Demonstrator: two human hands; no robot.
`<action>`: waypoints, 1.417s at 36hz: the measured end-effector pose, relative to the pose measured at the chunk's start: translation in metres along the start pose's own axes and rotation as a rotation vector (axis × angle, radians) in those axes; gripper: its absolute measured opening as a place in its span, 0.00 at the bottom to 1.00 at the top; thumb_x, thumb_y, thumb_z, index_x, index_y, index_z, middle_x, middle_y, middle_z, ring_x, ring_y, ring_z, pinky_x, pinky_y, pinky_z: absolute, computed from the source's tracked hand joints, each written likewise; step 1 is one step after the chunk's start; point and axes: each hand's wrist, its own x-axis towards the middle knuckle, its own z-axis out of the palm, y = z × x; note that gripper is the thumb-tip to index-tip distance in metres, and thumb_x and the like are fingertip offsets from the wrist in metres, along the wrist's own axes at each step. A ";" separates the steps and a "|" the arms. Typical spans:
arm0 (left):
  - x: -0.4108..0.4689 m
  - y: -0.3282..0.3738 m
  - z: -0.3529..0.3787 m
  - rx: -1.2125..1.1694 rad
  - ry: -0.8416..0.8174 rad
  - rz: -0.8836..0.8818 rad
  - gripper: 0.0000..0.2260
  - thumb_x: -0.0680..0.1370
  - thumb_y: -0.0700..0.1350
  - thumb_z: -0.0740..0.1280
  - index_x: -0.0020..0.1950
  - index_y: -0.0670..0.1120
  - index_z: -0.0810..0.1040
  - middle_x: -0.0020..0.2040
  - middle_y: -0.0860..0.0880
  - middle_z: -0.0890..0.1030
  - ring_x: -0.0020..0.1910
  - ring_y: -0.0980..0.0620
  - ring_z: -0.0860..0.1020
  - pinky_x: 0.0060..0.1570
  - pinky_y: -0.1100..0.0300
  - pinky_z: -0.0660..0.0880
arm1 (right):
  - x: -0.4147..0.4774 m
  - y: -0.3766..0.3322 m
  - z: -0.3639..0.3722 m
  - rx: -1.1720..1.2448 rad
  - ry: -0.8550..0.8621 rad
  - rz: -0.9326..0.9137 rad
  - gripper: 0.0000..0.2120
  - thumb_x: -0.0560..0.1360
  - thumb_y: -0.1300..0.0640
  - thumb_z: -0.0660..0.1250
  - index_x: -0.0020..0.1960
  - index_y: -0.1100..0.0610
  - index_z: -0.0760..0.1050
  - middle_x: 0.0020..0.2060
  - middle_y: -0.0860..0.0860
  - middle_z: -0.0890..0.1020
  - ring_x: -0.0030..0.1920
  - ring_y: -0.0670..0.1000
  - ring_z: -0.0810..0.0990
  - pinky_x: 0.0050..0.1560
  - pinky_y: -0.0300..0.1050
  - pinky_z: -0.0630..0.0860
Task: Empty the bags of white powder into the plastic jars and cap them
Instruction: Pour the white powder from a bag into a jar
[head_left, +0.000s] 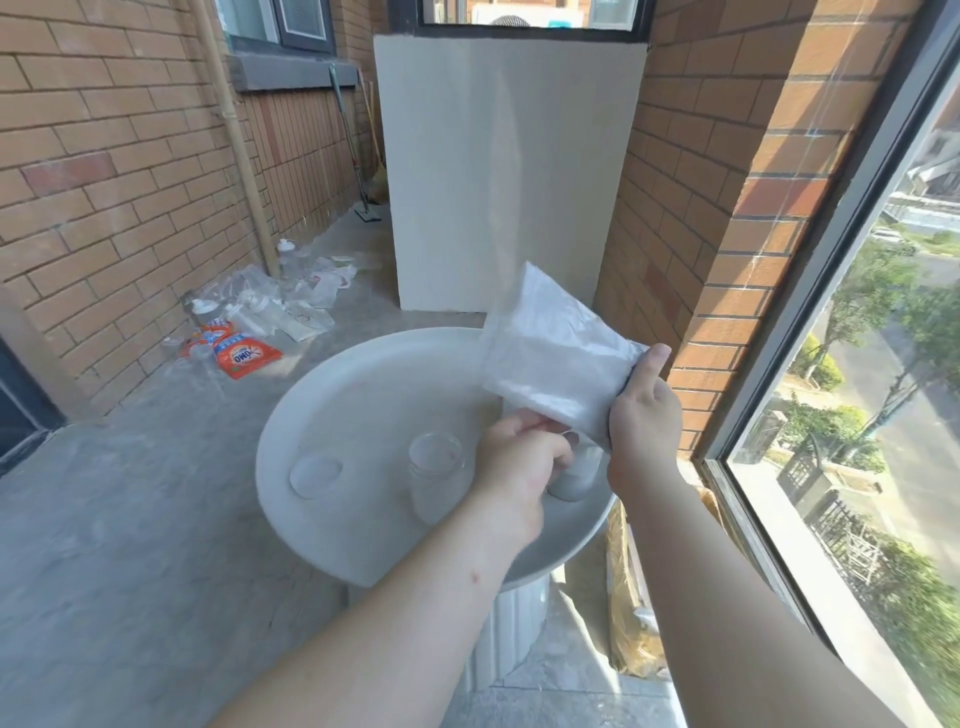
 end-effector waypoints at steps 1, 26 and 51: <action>-0.001 -0.002 0.002 -0.051 0.003 -0.023 0.19 0.67 0.23 0.59 0.44 0.43 0.82 0.39 0.49 0.83 0.41 0.51 0.81 0.48 0.59 0.75 | 0.000 0.001 0.000 -0.024 0.004 -0.037 0.29 0.83 0.35 0.47 0.34 0.53 0.69 0.27 0.45 0.69 0.31 0.49 0.69 0.32 0.42 0.65; 0.010 -0.010 -0.015 -0.500 0.203 -0.153 0.18 0.70 0.22 0.56 0.53 0.35 0.79 0.46 0.40 0.82 0.48 0.43 0.80 0.47 0.57 0.82 | -0.011 0.014 0.015 -0.207 -0.085 -0.291 0.18 0.83 0.40 0.56 0.48 0.54 0.73 0.37 0.44 0.77 0.38 0.41 0.75 0.36 0.37 0.67; 0.017 -0.016 -0.020 -0.554 0.100 -0.163 0.22 0.69 0.21 0.55 0.56 0.32 0.79 0.47 0.37 0.82 0.44 0.42 0.82 0.43 0.55 0.83 | -0.017 0.012 0.020 -0.230 -0.078 -0.390 0.17 0.82 0.41 0.54 0.51 0.52 0.74 0.39 0.43 0.78 0.41 0.37 0.75 0.39 0.35 0.67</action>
